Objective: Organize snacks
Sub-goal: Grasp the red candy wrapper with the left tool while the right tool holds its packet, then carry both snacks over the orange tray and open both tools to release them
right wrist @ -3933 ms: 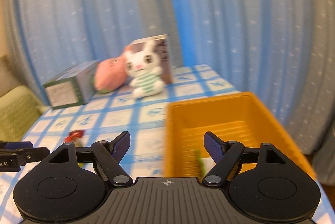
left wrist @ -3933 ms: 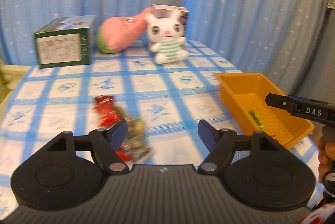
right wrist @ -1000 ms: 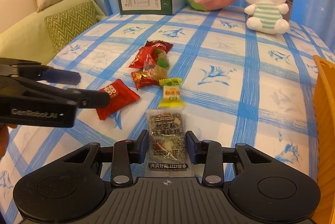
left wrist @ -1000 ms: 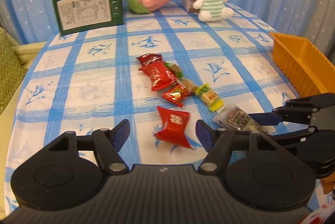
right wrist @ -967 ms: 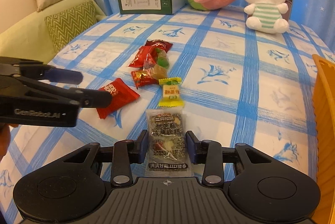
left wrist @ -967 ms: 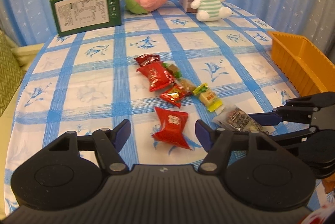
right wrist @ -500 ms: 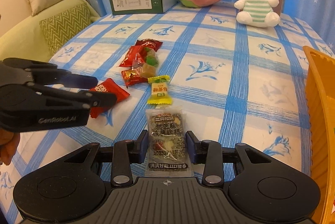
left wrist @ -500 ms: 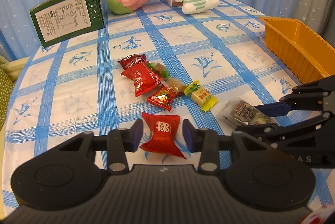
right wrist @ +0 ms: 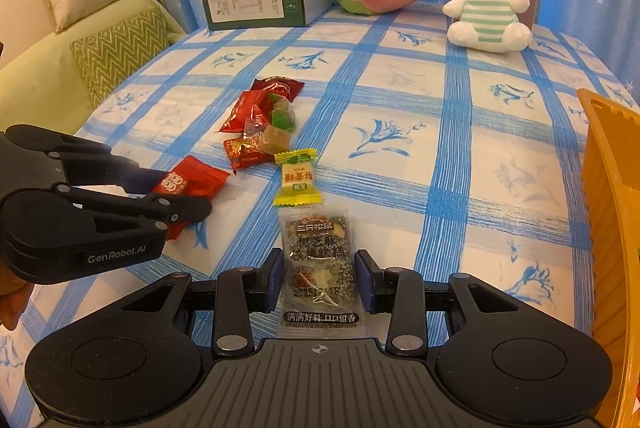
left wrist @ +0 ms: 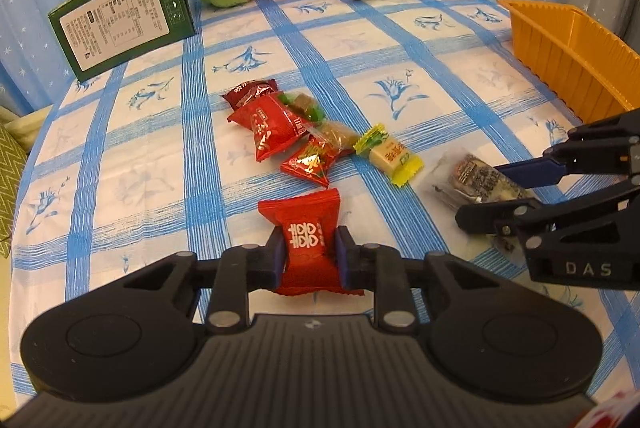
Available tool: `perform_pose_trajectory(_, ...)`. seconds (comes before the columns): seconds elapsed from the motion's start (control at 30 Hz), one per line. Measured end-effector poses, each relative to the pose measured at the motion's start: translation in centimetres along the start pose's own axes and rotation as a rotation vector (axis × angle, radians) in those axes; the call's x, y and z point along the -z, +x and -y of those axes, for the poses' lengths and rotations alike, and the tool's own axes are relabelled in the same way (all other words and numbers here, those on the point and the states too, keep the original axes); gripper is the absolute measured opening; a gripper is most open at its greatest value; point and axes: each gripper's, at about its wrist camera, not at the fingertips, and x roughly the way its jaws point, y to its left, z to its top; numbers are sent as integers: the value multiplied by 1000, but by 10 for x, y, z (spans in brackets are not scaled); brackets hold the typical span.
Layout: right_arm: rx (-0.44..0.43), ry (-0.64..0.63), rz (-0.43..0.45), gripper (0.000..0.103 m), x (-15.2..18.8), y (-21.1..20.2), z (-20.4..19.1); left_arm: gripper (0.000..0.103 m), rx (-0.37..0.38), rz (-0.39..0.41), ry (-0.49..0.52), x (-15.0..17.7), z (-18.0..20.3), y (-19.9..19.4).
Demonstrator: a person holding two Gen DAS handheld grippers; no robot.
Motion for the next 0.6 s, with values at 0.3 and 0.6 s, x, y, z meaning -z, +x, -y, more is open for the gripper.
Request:
perform_pose_trajectory(0.3, 3, 43, 34, 38, 0, -4, 4, 23, -20, 41, -58, -4, -4, -12)
perform_pose_trajectory(0.6, 24, 89, 151, 38, 2, -47, 6, 23, 32, 109, -98, -7, 6, -52)
